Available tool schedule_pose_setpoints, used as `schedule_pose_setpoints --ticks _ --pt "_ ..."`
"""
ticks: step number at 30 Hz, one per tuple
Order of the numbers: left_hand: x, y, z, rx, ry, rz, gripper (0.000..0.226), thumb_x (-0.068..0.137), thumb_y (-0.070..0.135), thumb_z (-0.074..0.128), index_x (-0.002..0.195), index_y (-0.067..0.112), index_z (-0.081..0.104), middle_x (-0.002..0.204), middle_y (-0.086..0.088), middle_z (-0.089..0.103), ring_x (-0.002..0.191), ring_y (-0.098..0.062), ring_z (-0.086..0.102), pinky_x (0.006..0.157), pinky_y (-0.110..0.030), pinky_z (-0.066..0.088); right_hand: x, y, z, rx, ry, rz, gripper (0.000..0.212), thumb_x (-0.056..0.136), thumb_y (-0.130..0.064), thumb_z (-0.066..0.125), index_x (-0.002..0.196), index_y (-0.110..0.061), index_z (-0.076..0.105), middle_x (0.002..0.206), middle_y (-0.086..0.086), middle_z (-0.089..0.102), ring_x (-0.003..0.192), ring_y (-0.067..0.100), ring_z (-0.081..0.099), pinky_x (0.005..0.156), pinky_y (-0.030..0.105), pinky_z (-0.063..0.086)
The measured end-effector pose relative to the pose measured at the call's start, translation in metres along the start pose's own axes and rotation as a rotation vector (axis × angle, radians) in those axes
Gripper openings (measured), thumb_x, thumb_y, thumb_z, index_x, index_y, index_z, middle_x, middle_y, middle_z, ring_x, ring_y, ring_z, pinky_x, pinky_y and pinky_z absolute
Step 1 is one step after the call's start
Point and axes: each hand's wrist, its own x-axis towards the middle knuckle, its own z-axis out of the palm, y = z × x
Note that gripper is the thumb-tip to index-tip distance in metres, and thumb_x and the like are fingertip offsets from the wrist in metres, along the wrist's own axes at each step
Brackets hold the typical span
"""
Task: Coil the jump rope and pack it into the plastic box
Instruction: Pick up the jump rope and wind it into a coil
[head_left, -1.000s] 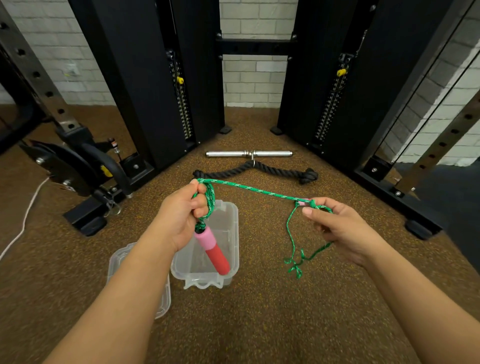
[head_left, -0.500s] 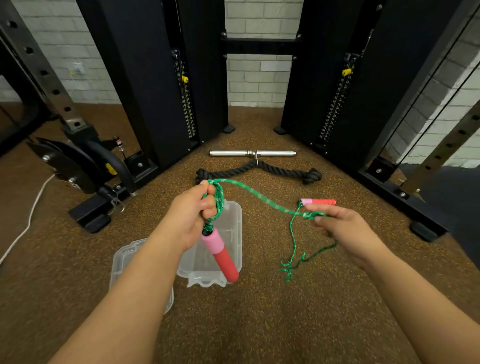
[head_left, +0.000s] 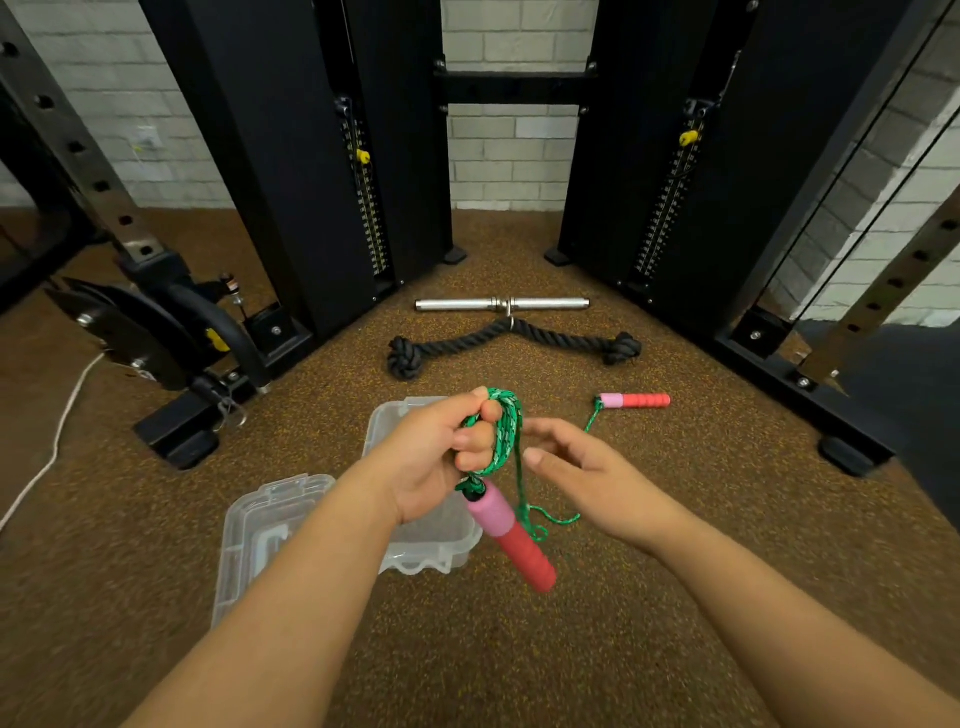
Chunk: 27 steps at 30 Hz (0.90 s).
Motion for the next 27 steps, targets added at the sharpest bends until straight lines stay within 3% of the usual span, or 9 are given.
schedule_pose_setpoints --ticks 3,6,8,10,12,16,22,25,27 --pt "-0.001 0.001 -0.002 -0.046 -0.028 -0.010 0.033 0.101 0.023 0.032 0.074 0.012 0.048 0.043 0.009 0.029 0.039 -0.005 0.026 0.043 -0.016 0.025 0.001 0.001 -0.005 -0.074 0.047 -0.046 0.011 0.095 -0.026 0.053 0.087 -0.026 0.060 0.092 0.000 0.051 0.084 0.003 0.048 0.081 0.021 0.040" --pt "0.001 0.002 -0.001 -0.112 -0.035 -0.011 0.033 0.101 0.023 0.033 0.074 0.012 0.049 0.045 0.009 0.028 0.040 -0.005 0.025 0.042 -0.015 0.025 0.002 -0.005 -0.007 0.213 0.147 0.036 0.019 0.098 -0.026 0.047 0.084 -0.015 0.055 0.076 -0.001 0.057 0.074 0.013 0.057 0.076 0.034 0.047" --pt "0.002 0.001 0.001 -0.144 -0.028 0.002 0.031 0.101 0.024 0.034 0.076 0.011 0.050 0.046 0.009 0.029 0.042 -0.005 0.026 0.043 -0.016 0.025 0.002 -0.006 -0.008 0.203 0.231 0.083 0.017 0.097 -0.028 0.048 0.084 -0.021 0.056 0.060 -0.009 0.055 0.059 0.012 0.054 0.063 0.035 0.049" --pt "0.003 -0.002 0.002 -0.202 0.010 0.016 0.029 0.101 0.025 0.036 0.080 0.011 0.052 0.047 0.009 0.034 0.044 -0.005 0.027 0.045 -0.016 0.026 -0.002 -0.003 -0.007 -0.225 0.233 0.048 0.014 0.097 -0.033 0.046 0.092 -0.025 0.056 0.059 -0.010 0.054 0.054 0.011 0.051 0.057 0.030 0.043" --pt "0.005 -0.004 0.003 -0.259 0.076 0.041 0.027 0.100 0.026 0.039 0.089 0.010 0.058 0.051 0.008 0.045 0.048 -0.005 0.033 0.049 -0.015 0.032 -0.010 0.000 0.002 -0.664 0.148 -0.040 0.021 0.099 -0.037 0.038 0.109 -0.028 0.053 0.079 -0.006 0.064 0.071 0.019 0.062 0.061 0.032 0.045" --pt "0.004 -0.005 0.003 -0.087 0.187 0.099 0.033 0.102 0.029 0.033 0.120 0.012 0.054 0.096 0.001 0.076 0.074 -0.012 0.060 0.089 -0.030 0.044 -0.023 -0.013 0.029 -0.897 -0.004 -0.133 0.031 0.100 -0.041 0.029 0.120 -0.025 0.047 0.109 0.004 0.064 0.099 0.028 0.062 0.075 0.039 0.048" --pt "0.012 -0.011 -0.002 0.325 0.235 -0.018 0.059 0.096 0.057 0.019 0.114 0.026 0.065 0.099 -0.002 0.075 0.109 -0.022 0.062 0.108 -0.042 0.037 -0.025 -0.043 0.023 -0.604 0.033 -0.255 0.020 0.097 -0.039 0.038 0.100 -0.026 0.053 0.092 -0.005 0.062 0.086 0.018 0.059 0.072 0.036 0.047" --pt "0.010 -0.017 -0.011 0.534 0.197 -0.045 0.077 0.082 0.076 0.020 0.127 0.027 0.060 0.135 -0.002 0.057 0.132 -0.016 0.044 0.117 -0.043 0.022 -0.019 -0.052 0.009 -0.405 0.058 -0.219 0.017 0.095 -0.038 0.047 0.092 -0.026 0.059 0.082 -0.013 0.064 0.077 0.005 0.060 0.072 0.039 0.051" --pt "0.006 -0.016 -0.012 0.574 0.133 -0.055 0.081 0.086 0.075 0.016 0.134 0.021 0.052 0.134 -0.002 0.058 0.132 -0.017 0.045 0.114 -0.044 0.027 -0.015 -0.055 -0.002 -0.290 0.087 -0.179 0.017 0.093 -0.038 0.049 0.087 -0.027 0.061 0.078 -0.012 0.068 0.074 0.002 0.064 0.072 0.036 0.055"
